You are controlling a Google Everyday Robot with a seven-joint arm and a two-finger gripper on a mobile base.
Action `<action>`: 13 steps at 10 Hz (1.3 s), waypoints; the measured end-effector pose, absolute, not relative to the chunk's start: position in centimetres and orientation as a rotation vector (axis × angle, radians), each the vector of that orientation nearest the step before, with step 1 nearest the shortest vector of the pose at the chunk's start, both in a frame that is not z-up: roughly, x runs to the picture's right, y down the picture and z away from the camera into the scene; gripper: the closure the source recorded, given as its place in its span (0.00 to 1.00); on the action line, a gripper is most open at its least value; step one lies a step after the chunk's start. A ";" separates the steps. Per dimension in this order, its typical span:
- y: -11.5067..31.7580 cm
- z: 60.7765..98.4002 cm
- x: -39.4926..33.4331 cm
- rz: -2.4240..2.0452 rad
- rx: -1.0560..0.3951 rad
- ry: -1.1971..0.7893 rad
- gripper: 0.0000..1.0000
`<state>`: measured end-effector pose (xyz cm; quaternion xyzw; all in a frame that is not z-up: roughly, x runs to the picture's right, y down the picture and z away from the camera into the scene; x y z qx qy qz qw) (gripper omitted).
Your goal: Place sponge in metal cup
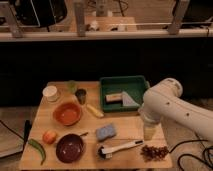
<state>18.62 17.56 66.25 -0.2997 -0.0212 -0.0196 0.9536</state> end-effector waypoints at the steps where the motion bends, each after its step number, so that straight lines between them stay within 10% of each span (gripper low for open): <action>1: 17.8 66.3 18.2 -0.045 -0.611 -0.049 0.20; 13: 21.1 67.1 8.9 -0.095 -0.646 -0.151 0.20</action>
